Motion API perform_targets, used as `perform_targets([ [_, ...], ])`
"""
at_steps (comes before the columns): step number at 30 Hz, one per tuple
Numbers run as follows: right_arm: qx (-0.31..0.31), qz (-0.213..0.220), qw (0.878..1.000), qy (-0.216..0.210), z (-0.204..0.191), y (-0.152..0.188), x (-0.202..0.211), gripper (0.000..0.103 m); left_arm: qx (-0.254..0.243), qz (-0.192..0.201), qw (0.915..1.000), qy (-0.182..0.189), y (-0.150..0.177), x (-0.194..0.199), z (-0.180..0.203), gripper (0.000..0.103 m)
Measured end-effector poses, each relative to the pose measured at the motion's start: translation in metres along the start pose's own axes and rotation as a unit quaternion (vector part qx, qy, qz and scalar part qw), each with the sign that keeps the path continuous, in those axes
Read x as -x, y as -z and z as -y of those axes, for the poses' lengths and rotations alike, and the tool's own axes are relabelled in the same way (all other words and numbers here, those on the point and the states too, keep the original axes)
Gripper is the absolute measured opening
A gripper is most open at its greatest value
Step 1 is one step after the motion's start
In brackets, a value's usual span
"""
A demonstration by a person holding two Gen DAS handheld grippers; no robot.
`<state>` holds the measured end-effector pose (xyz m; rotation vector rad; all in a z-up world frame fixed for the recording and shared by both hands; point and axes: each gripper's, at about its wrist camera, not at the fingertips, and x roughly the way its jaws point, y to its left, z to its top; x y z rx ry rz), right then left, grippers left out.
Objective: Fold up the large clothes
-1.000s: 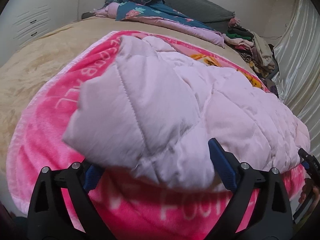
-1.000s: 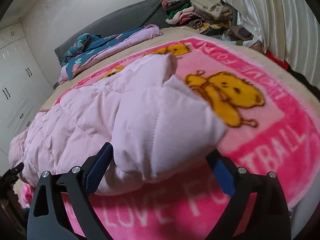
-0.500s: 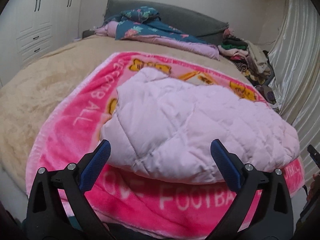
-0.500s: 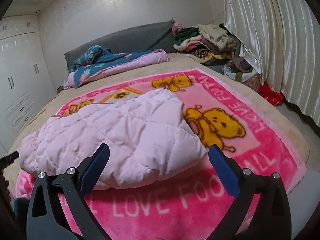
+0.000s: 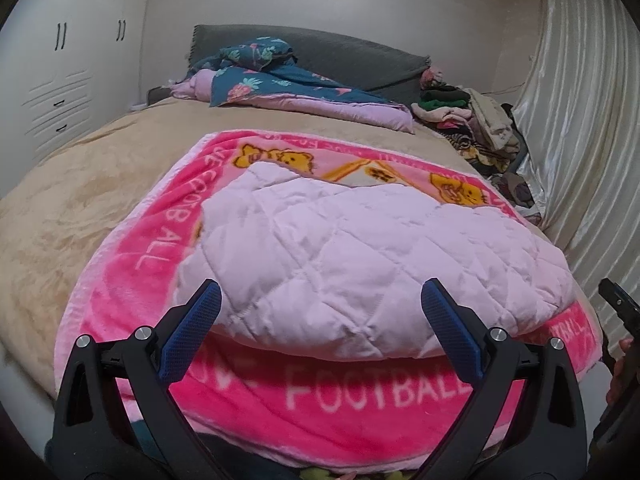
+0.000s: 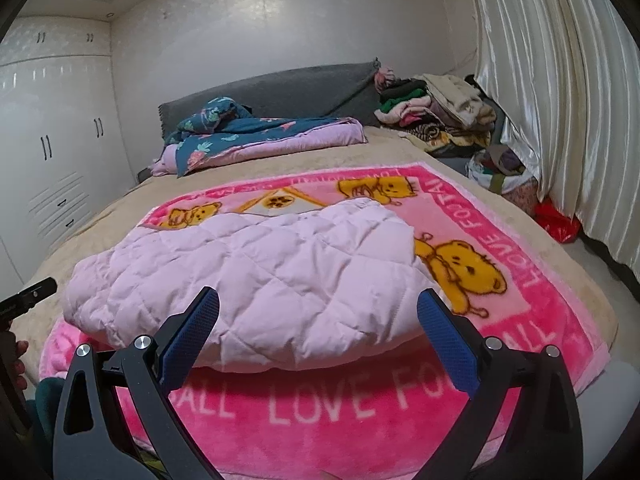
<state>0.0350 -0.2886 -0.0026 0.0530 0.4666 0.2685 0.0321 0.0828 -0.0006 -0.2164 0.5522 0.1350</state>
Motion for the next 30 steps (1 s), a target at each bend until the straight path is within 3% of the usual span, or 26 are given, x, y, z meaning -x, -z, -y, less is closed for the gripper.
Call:
perform_targets([
  [9, 0.023, -0.002, 0.999, -0.039, -0.035, 0.020, 0.011, 0.099, -0.020, -0.005, 0.9996, 0.021, 0.022, 0.002, 0.027, 0.094],
  [17, 0.057, -0.036, 0.997, -0.029, -0.058, 0.048, -0.002, 0.099, -0.031, -0.017, 0.9987, 0.037, 0.043, -0.005, 0.044, 0.094],
  [30, 0.047, -0.050, 0.997, -0.039, -0.058, 0.051, -0.010, 0.099, -0.039, -0.028, 0.9981, 0.039, 0.051, -0.010, 0.050, 0.094],
])
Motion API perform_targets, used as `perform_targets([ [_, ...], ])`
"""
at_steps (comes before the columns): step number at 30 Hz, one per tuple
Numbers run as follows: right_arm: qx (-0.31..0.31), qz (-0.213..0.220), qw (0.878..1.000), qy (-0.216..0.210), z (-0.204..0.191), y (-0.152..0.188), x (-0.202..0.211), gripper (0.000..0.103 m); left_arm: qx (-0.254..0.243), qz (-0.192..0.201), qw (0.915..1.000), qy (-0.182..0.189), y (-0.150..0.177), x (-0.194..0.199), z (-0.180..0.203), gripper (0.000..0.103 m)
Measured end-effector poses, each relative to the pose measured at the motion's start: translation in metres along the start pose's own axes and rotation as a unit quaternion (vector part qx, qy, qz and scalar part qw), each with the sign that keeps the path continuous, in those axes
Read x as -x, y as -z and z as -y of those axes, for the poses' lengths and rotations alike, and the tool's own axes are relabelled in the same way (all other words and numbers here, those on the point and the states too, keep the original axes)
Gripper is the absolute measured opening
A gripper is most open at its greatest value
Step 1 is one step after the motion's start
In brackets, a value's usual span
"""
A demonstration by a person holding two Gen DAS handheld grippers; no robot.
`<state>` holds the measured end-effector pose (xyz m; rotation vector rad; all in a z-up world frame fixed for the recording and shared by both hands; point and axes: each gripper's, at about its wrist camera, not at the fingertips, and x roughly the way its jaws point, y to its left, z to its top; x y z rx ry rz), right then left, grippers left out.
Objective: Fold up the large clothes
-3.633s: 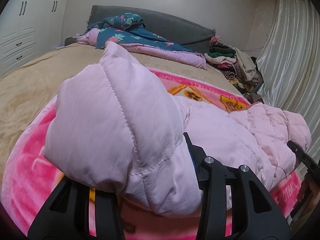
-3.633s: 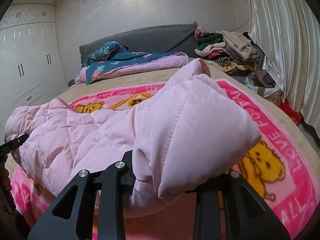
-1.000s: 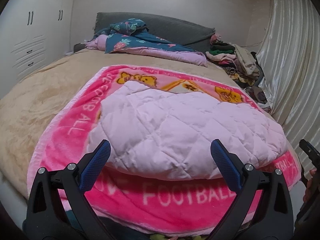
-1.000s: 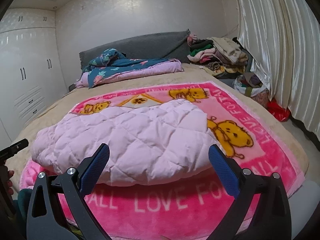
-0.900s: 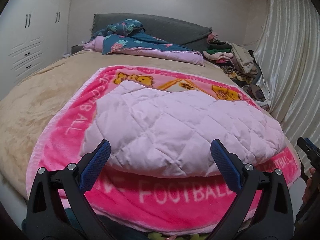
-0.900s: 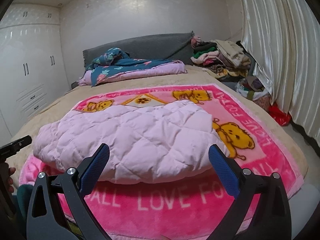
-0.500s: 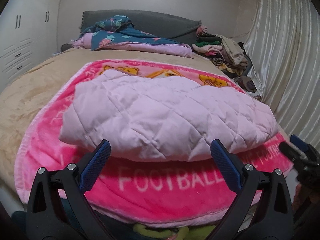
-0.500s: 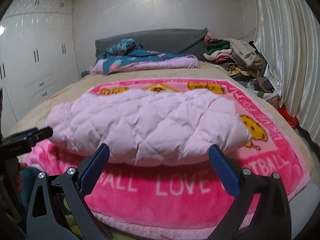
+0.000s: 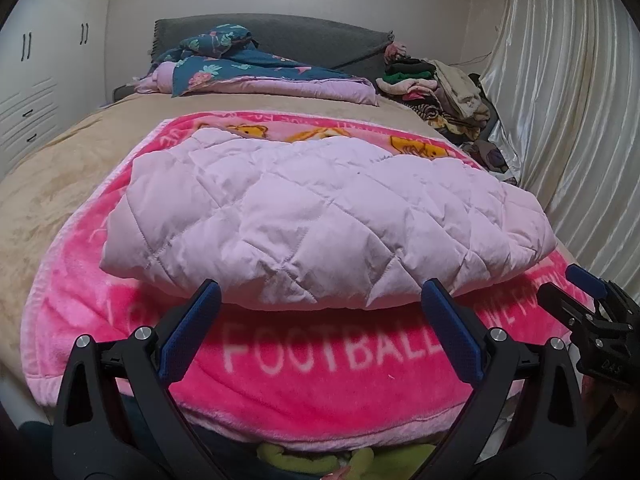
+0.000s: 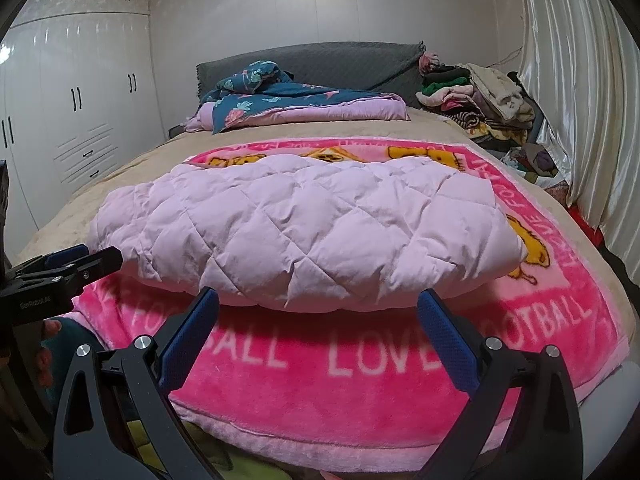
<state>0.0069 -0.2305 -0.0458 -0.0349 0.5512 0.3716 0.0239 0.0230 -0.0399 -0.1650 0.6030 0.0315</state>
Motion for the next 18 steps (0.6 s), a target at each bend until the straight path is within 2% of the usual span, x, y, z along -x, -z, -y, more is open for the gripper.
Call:
perform_targets([
  [18, -0.001, -0.004, 1.000, 0.001, 0.0009, 0.0011, -0.0002, 0.099, 0.001, 0.004, 1.0000, -0.009, -0.0013, 0.0052, -0.0021, 0.094],
])
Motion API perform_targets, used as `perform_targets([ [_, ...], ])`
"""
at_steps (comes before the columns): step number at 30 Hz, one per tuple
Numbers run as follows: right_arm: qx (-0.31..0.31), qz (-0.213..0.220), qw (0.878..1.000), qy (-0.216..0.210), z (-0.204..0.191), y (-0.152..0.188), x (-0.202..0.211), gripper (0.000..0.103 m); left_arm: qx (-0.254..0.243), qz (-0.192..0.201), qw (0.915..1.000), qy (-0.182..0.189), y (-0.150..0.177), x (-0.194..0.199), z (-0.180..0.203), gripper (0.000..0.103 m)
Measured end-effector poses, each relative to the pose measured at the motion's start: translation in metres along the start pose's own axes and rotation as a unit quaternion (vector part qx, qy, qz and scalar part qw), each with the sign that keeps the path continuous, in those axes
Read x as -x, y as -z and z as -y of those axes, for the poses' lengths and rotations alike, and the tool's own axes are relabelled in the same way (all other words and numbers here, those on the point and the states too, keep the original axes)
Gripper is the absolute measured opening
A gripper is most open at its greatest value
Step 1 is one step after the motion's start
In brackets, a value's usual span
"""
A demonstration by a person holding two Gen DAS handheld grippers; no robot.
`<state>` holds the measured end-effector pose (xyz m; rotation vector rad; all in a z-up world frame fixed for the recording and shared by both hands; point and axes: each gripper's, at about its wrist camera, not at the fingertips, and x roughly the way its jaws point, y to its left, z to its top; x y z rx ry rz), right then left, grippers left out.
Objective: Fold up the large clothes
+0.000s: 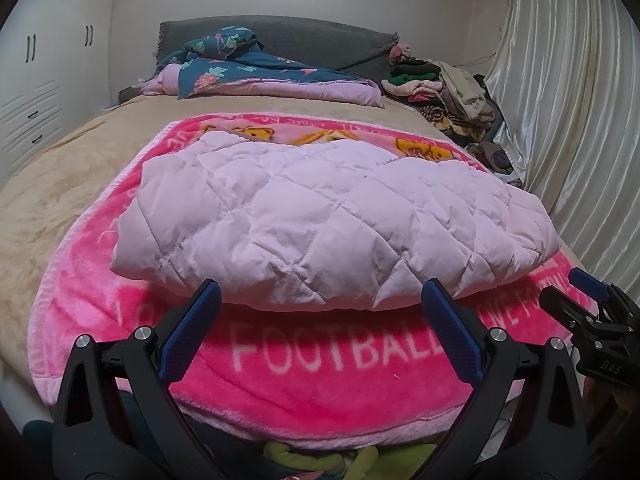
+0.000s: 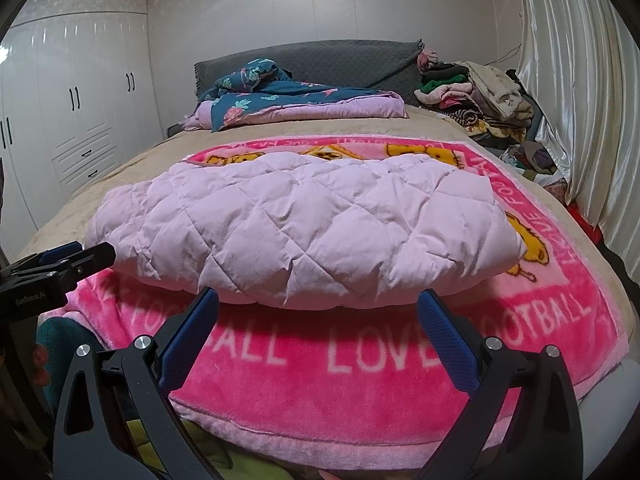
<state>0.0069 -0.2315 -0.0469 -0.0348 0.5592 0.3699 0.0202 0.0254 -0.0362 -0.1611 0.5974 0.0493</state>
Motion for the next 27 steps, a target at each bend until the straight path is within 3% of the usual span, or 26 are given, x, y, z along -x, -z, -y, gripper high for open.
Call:
perform_targets([
  [27, 0.001, 0.001, 1.000, 0.002, -0.0004, 0.0001, 0.0006, 0.099, -0.001, 0.002, 1.0000, -0.009, -0.0009, 0.0065, 0.0001, 0.094],
])
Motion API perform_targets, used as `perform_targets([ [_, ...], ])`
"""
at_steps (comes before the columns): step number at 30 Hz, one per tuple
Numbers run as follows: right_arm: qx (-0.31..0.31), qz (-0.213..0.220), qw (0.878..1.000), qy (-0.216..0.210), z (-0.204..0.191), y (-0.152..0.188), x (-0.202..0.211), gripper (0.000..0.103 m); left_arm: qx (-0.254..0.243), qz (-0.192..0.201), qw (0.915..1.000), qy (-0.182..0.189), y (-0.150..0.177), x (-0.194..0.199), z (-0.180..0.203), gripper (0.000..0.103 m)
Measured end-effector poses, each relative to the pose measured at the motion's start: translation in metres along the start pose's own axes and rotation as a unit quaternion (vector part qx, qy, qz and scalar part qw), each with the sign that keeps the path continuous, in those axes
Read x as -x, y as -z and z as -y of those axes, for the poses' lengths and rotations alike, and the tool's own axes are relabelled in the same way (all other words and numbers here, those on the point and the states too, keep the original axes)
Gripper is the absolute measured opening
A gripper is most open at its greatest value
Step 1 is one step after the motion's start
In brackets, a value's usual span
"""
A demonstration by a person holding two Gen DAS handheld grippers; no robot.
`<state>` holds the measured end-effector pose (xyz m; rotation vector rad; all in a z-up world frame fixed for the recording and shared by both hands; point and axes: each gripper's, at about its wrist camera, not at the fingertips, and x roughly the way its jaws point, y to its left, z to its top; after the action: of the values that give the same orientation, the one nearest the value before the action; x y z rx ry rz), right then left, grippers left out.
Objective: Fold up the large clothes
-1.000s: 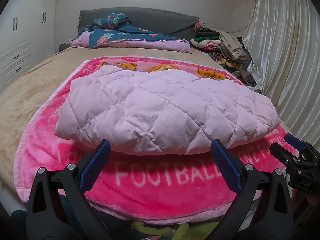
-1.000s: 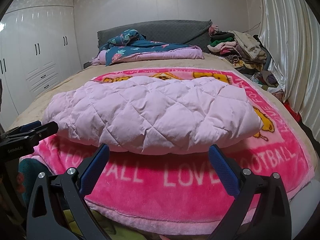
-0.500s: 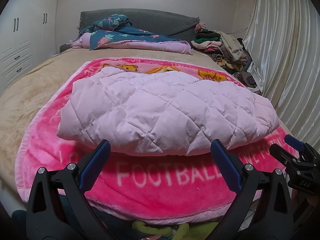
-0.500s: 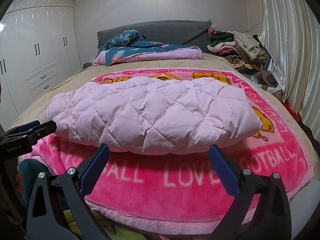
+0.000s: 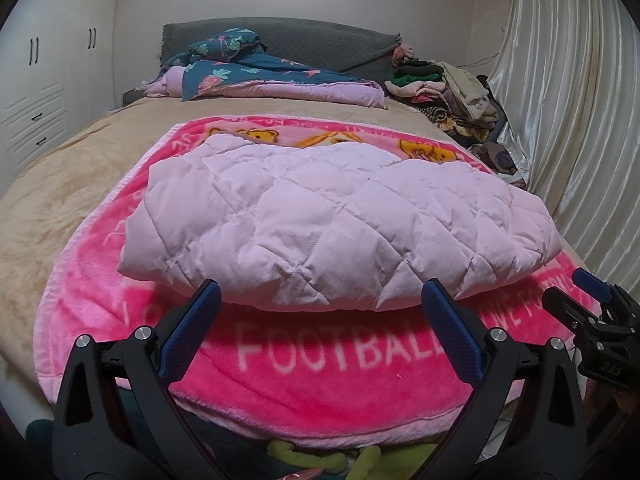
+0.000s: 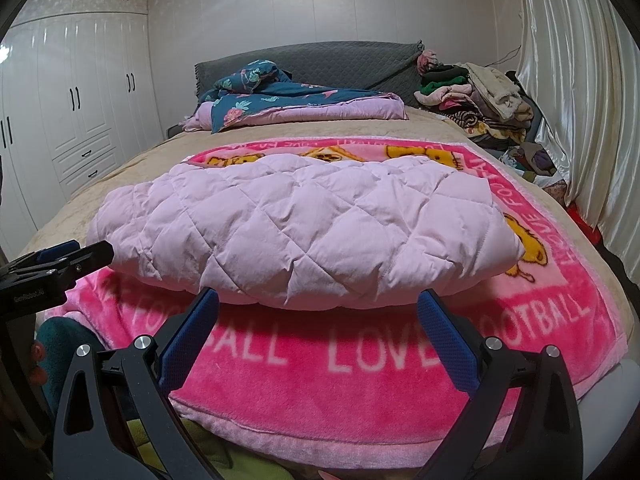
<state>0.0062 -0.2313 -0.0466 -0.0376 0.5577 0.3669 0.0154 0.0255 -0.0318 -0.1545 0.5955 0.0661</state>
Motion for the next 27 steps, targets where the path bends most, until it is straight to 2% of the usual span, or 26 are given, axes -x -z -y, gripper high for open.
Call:
perform_targets([
  [18, 0.000, 0.000, 1.000, -0.001, -0.0001, 0.0003, 0.0001, 0.099, -0.003, -0.004, 1.0000, -0.007, 0.0009, -0.0013, 0.0009, 0.094],
  [27, 0.001, 0.002, 1.000, 0.002, -0.0021, -0.0002, 0.0016, 0.099, -0.002, -0.014, 0.9999, 0.006, 0.0021, -0.0060, -0.0005, 0.094],
])
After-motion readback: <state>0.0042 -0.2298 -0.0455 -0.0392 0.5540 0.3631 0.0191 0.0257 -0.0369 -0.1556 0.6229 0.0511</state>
